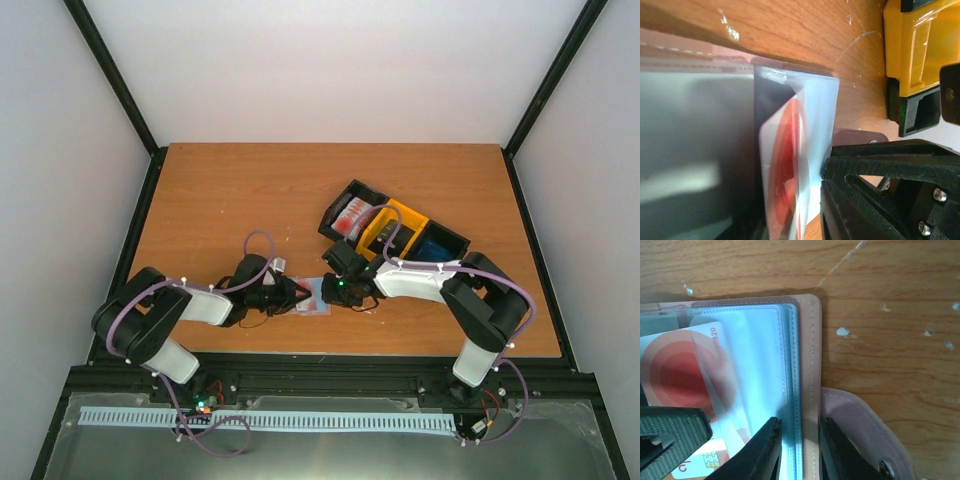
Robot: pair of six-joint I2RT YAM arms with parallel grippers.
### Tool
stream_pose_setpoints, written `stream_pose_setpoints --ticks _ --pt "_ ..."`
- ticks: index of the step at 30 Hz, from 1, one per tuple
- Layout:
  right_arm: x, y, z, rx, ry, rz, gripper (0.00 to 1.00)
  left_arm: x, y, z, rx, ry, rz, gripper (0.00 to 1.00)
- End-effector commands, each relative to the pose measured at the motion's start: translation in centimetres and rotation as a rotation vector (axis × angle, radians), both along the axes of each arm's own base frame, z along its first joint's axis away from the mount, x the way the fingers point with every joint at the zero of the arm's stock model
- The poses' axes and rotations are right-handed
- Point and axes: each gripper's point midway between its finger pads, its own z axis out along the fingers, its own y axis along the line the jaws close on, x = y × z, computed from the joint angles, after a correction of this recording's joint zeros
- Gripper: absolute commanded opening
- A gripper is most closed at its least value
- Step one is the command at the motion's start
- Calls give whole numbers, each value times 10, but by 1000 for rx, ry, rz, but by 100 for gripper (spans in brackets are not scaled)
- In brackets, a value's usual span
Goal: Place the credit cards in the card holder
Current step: Insert the credit card into the card holder.
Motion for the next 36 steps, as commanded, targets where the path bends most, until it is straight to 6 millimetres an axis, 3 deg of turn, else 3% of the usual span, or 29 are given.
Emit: stream_pose_setpoints --ticks 1,7,18,25,29,33,36 --pt "-20 -10 -21 -54 68 21 23 -7 12 -8 135 27 -10 26" --pt "-19 -9 -22 -52 69 23 23 -11 26 -8 243 60 -3 42" --pt "-20 -7 -21 -40 68 34 23 -22 37 -12 314 91 -27 50" --pt "-21 -8 -24 -43 76 39 23 -18 43 -18 385 91 -39 51" --pt "-22 -7 -26 -46 80 44 23 -23 56 -30 470 133 -32 53" --pt "-22 -7 -27 -49 85 47 23 -20 58 -25 490 116 -28 53" --pt "-22 -6 -28 -49 87 48 23 -19 62 -24 510 108 -22 40"
